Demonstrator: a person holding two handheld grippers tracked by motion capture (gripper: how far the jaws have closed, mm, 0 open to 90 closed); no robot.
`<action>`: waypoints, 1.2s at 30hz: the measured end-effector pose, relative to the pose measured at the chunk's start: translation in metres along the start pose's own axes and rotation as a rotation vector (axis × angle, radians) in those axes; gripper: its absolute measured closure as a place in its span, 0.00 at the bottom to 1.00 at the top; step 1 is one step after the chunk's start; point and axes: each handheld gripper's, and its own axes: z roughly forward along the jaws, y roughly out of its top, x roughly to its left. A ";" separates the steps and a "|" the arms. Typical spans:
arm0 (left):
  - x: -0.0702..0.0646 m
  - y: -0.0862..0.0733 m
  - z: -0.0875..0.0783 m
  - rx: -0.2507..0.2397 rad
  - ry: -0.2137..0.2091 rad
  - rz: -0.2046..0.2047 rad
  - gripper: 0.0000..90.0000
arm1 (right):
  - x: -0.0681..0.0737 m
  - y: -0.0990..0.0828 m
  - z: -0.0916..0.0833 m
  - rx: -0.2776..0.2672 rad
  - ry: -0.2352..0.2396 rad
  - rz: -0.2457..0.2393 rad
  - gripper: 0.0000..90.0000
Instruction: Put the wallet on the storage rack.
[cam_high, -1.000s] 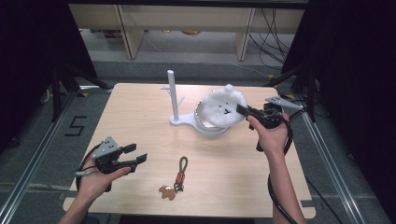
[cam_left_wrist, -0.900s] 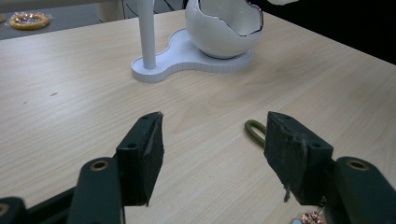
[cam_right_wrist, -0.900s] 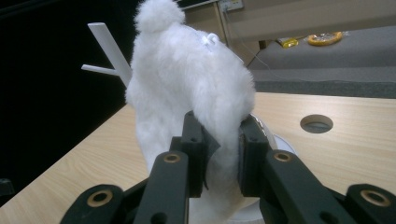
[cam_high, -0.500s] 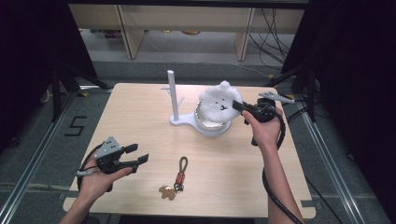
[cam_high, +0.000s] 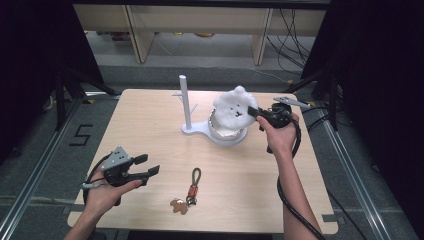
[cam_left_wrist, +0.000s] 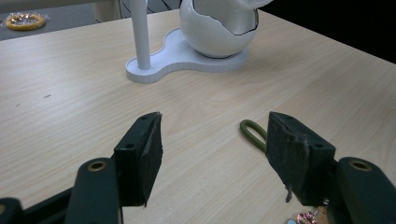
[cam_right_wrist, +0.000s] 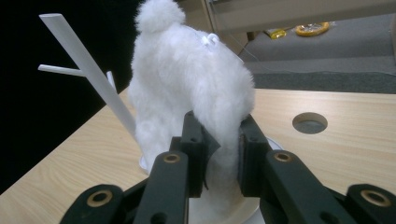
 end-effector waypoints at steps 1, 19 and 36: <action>0.000 0.000 0.000 0.001 -0.002 0.003 0.40 | 0.000 0.000 0.001 -0.002 0.001 -0.004 0.86; 0.000 -0.001 0.004 -0.003 -0.024 -0.010 0.39 | -0.004 -0.008 0.017 0.040 -0.024 0.037 0.86; -0.003 -0.003 0.008 0.021 -0.022 -0.010 0.39 | -0.002 -0.023 0.036 0.100 -0.062 -0.014 0.85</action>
